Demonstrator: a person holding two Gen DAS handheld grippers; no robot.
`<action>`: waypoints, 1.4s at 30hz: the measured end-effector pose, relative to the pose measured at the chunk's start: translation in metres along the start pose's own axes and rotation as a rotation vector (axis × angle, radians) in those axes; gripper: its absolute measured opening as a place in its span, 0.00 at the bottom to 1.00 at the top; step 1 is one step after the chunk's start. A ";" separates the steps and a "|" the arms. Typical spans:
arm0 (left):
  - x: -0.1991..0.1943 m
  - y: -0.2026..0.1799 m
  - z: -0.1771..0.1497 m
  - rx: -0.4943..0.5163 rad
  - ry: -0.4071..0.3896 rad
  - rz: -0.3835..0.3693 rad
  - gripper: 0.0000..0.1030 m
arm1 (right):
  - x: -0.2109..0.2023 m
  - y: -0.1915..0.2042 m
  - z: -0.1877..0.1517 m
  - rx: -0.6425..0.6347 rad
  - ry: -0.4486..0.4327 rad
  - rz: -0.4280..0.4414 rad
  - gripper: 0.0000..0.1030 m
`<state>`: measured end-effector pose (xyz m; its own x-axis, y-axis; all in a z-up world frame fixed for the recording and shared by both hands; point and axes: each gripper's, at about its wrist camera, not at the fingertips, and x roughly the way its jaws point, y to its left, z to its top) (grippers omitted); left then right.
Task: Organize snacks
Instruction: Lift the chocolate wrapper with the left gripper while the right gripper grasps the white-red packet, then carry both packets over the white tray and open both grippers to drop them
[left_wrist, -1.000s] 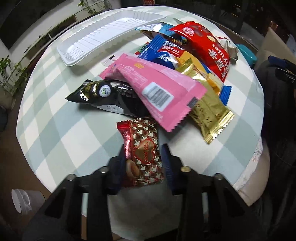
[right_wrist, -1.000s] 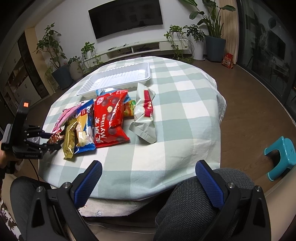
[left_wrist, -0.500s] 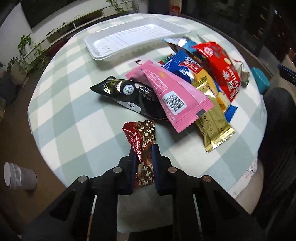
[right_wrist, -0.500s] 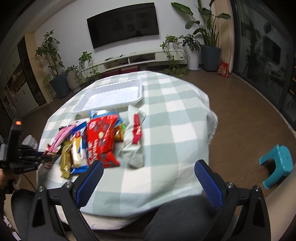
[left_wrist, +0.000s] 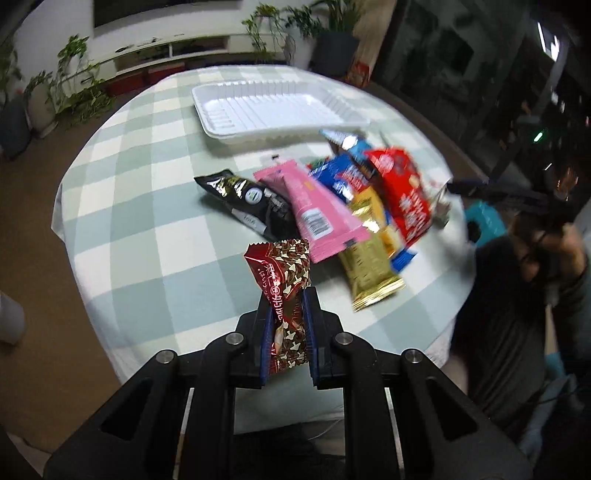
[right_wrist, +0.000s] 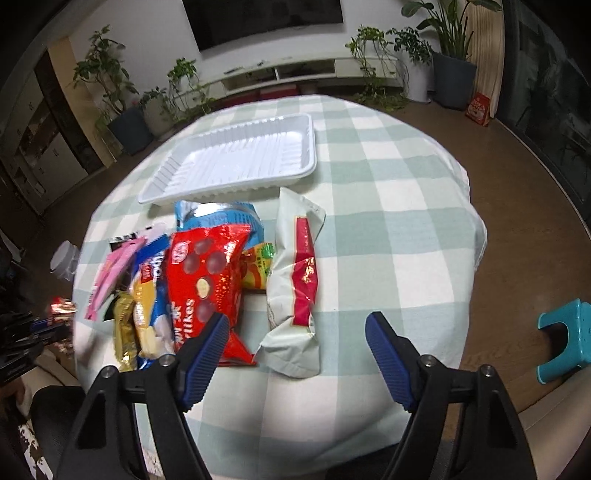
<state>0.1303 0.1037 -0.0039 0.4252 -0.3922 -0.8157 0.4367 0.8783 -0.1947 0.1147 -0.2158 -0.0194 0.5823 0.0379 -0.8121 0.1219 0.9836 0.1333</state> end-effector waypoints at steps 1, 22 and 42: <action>-0.002 -0.002 0.000 -0.010 -0.014 -0.008 0.13 | 0.003 0.001 0.000 -0.002 0.005 -0.004 0.77; 0.003 -0.021 -0.018 -0.089 -0.061 -0.115 0.13 | 0.054 -0.006 0.007 0.023 0.158 0.017 0.40; -0.004 -0.012 -0.021 -0.145 -0.104 -0.147 0.13 | -0.001 -0.025 0.001 0.133 -0.044 0.137 0.33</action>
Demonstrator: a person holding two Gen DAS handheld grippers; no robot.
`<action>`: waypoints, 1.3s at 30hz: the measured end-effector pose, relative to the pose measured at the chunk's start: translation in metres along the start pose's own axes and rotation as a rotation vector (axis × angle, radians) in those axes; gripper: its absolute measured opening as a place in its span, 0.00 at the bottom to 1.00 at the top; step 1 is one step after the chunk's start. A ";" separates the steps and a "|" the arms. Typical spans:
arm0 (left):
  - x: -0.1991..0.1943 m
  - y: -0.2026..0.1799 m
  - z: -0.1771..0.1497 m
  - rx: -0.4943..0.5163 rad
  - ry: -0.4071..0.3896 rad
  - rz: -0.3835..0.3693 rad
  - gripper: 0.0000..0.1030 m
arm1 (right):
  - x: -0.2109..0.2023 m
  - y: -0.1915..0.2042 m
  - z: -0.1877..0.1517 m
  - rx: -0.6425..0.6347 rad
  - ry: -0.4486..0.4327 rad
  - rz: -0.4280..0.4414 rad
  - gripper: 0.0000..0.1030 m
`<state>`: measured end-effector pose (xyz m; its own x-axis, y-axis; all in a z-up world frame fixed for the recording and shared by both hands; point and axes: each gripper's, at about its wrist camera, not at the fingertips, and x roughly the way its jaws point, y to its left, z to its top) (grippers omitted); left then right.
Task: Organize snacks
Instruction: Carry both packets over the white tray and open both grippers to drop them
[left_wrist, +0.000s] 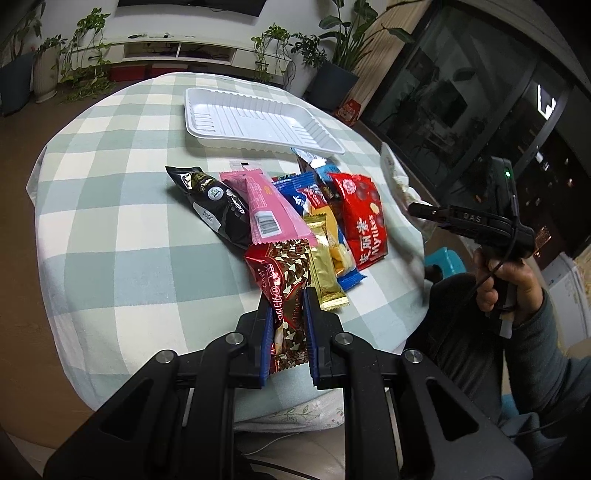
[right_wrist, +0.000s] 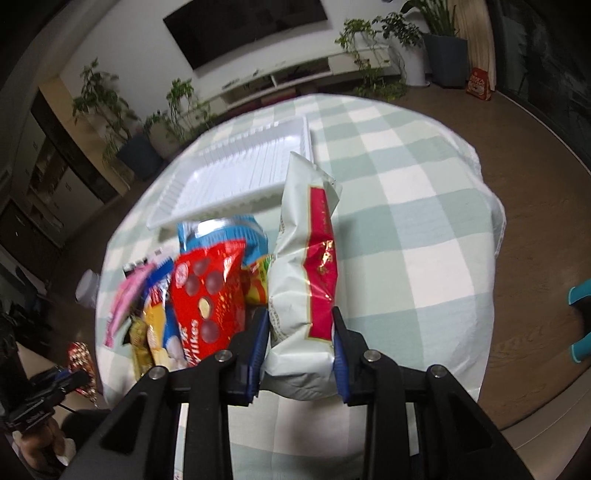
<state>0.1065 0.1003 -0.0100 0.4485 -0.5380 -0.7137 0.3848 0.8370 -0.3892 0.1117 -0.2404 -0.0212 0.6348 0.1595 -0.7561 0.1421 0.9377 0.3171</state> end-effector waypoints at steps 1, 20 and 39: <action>-0.001 0.002 0.001 -0.011 -0.006 -0.009 0.13 | -0.005 -0.003 0.002 0.014 -0.018 0.008 0.33; -0.007 0.027 0.208 0.024 -0.117 0.078 0.13 | -0.043 0.024 0.134 0.040 -0.363 0.018 0.33; 0.199 0.100 0.280 0.000 0.138 0.172 0.13 | 0.158 0.057 0.171 -0.265 0.039 -0.068 0.33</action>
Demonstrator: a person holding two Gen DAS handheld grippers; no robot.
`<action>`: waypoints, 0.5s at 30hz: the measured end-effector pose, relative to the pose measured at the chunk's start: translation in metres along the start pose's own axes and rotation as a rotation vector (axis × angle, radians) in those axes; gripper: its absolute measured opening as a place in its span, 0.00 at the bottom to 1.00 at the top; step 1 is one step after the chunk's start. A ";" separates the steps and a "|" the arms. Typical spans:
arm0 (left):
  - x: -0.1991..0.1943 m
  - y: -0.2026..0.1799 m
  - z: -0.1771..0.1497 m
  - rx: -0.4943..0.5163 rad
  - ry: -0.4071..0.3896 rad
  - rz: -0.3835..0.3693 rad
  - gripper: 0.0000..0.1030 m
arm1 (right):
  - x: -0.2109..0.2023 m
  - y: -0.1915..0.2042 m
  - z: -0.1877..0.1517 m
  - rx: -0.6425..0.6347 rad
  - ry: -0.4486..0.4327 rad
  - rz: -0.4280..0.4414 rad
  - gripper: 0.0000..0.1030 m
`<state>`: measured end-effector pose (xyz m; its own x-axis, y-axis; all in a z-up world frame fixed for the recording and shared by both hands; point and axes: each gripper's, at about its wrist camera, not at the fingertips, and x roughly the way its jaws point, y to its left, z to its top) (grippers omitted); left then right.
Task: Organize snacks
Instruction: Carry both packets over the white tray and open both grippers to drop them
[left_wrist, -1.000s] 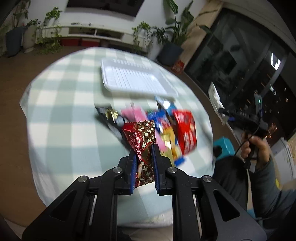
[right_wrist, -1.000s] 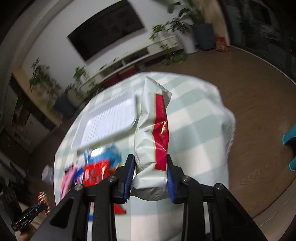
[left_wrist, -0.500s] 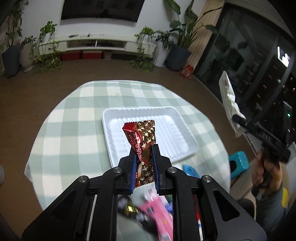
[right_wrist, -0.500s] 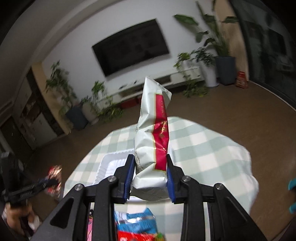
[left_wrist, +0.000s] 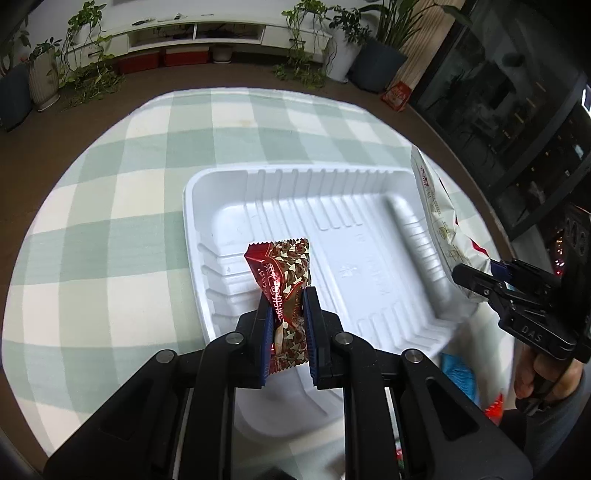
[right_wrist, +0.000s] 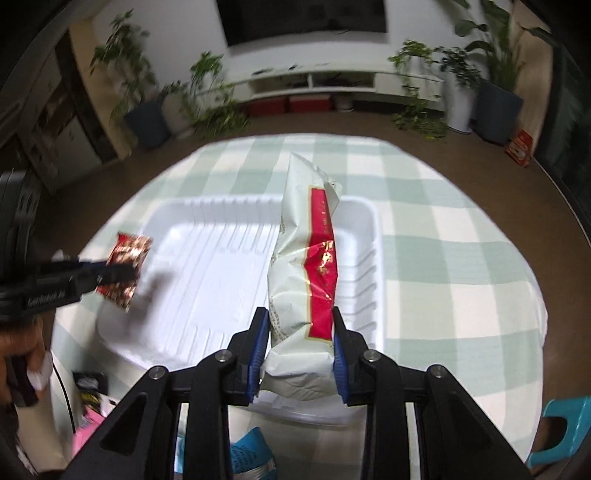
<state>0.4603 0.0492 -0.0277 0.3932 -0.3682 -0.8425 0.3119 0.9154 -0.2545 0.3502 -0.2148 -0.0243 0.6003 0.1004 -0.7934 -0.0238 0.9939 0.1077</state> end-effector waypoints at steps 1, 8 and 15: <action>0.003 0.001 0.000 0.000 0.001 0.002 0.13 | 0.004 0.000 -0.001 0.004 0.006 0.001 0.33; 0.027 0.005 -0.005 0.008 0.039 0.047 0.13 | 0.027 -0.015 -0.004 0.058 0.055 -0.012 0.33; 0.026 0.002 -0.009 0.013 0.038 0.074 0.15 | 0.034 -0.014 -0.007 0.060 0.053 -0.019 0.34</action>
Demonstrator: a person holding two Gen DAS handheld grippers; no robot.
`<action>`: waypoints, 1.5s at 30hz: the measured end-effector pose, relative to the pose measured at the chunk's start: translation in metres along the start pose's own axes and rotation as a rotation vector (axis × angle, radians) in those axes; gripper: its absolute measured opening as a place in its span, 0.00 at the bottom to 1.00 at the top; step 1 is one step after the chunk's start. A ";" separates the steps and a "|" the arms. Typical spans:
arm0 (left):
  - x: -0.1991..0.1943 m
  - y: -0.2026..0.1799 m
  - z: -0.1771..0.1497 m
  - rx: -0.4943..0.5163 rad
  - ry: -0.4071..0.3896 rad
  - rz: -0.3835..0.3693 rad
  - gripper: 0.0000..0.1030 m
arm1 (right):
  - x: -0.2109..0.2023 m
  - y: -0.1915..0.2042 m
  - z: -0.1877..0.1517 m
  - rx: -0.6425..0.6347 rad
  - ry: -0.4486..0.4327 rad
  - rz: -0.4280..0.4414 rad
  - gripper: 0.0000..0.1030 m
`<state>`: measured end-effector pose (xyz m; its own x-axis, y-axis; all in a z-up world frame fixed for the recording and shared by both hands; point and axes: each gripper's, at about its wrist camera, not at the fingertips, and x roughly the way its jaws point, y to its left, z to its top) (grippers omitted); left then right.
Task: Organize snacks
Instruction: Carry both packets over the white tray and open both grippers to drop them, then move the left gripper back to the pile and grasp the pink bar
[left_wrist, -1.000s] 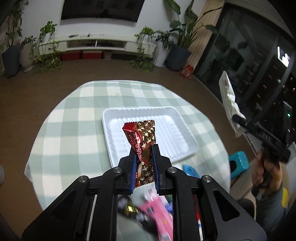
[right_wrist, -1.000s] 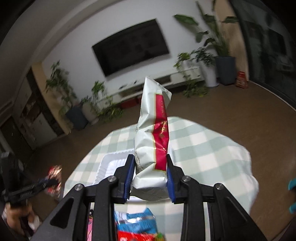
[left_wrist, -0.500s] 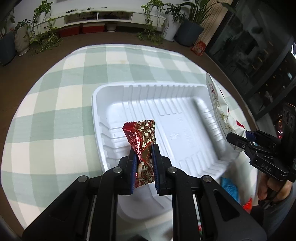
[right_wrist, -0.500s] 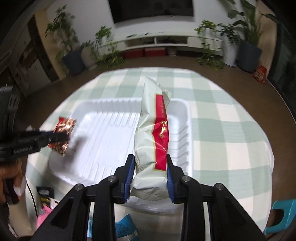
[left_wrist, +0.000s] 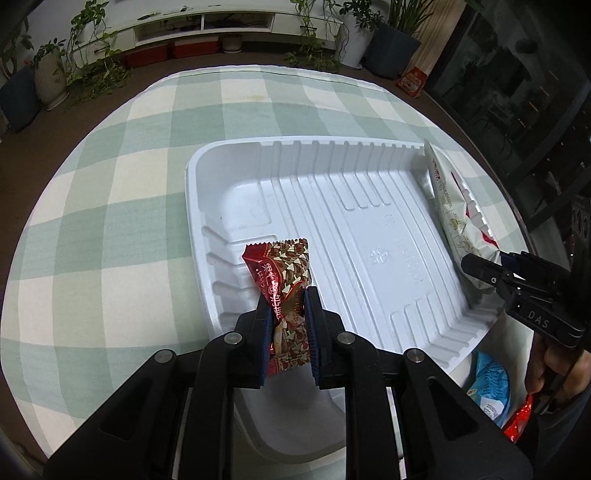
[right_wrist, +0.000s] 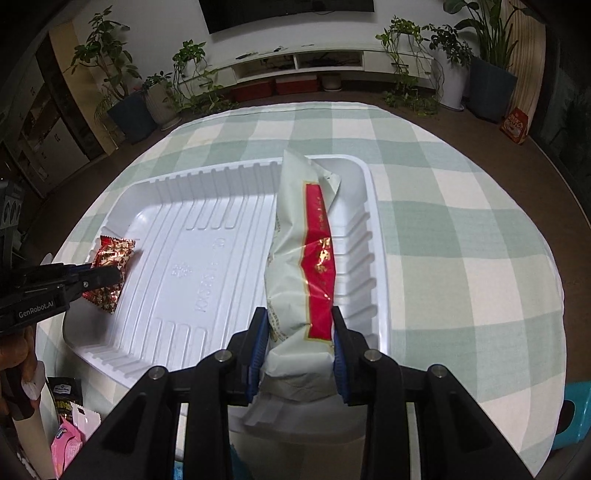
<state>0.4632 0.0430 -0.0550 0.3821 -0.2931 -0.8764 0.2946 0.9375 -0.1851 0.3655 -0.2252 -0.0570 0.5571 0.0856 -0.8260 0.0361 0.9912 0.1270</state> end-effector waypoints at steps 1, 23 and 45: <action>-0.002 -0.001 -0.001 0.001 -0.002 0.001 0.16 | 0.000 0.000 -0.001 0.003 0.000 0.003 0.34; -0.097 -0.016 -0.023 -0.002 -0.179 -0.005 0.88 | -0.048 -0.021 0.004 0.091 -0.156 0.096 0.68; -0.177 -0.065 -0.303 -0.307 -0.272 -0.044 0.98 | -0.156 -0.005 -0.145 0.243 -0.279 0.128 0.78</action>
<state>0.1108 0.0906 -0.0228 0.6048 -0.3342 -0.7229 0.0568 0.9235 -0.3794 0.1583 -0.2286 -0.0086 0.7726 0.1429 -0.6186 0.1286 0.9189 0.3730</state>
